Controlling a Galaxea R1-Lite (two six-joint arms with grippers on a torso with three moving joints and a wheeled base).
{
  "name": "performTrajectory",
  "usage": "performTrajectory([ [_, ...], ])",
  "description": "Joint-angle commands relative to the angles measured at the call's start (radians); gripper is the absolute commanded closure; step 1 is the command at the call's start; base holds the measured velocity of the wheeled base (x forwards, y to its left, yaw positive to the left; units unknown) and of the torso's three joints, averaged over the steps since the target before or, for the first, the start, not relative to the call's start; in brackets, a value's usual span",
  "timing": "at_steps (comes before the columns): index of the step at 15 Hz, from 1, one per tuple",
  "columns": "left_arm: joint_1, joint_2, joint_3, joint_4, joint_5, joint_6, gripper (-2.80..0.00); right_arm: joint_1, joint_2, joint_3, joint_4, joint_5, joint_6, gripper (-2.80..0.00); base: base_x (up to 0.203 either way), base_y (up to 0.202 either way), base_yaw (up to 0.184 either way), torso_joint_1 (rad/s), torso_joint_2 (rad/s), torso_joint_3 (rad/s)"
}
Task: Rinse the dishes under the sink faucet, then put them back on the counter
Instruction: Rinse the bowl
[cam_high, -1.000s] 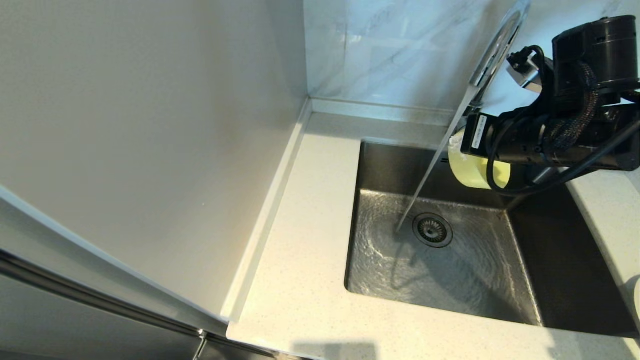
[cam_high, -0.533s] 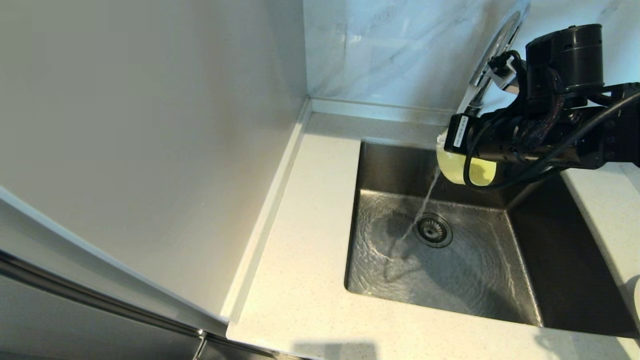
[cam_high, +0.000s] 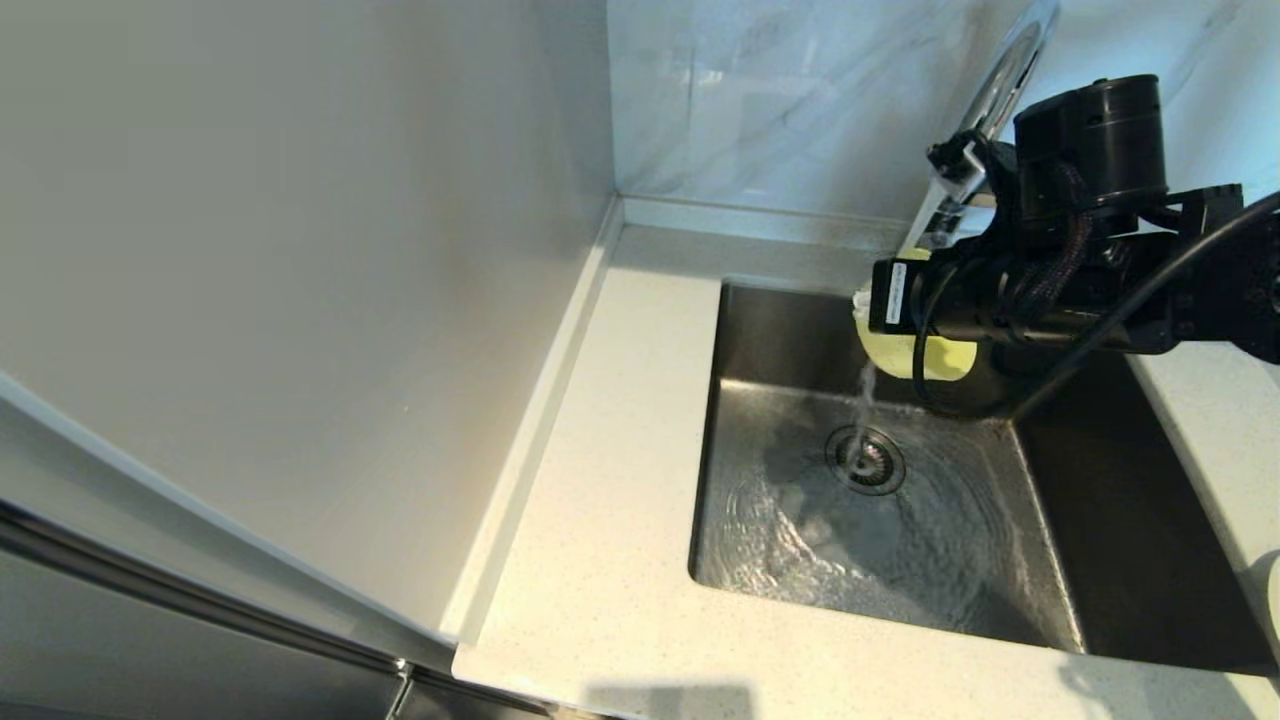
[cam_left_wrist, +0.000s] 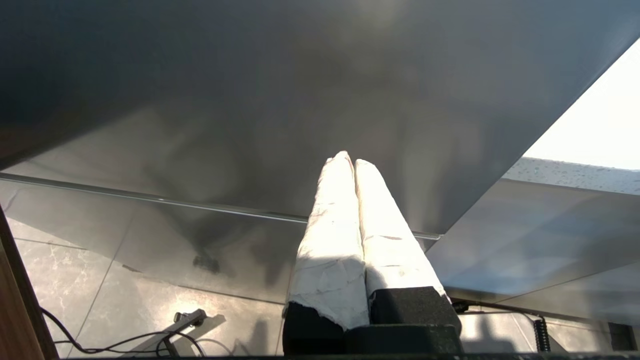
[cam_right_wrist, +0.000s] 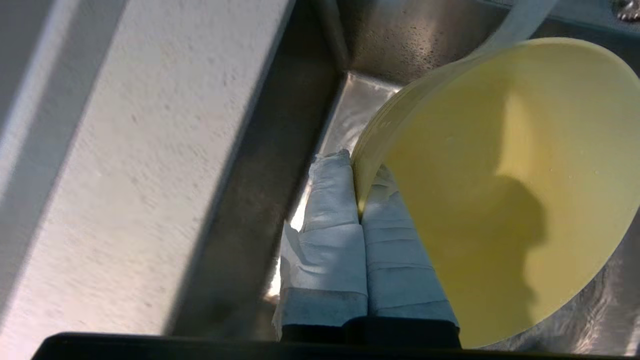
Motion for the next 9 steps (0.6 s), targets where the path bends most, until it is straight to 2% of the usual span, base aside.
performTrajectory([
  [1, 0.0, 0.0, 0.0, 0.0, 0.0, 0.0, 0.0, 0.002, 0.009, 0.008, 0.0, 0.004, -0.059, 0.0, 0.0, 0.0, 0.0, 0.0, 0.0, 0.0],
  [4, 0.0, 0.0, 0.0, 0.0, 0.0, 0.0, 0.0, 0.018, 0.025, 0.006, 0.0, 0.023, -0.115, 0.0, 0.0, 0.0, 0.0, 0.0, 0.0, 0.0],
  [9, 0.0, 0.0, 0.0, 0.0, 0.0, 0.0, 0.0, 0.037, 0.061, -0.016, -0.001, 0.022, -0.13, 0.0, 0.0, 0.0, 0.0, 0.0, 0.0, 0.0],
])
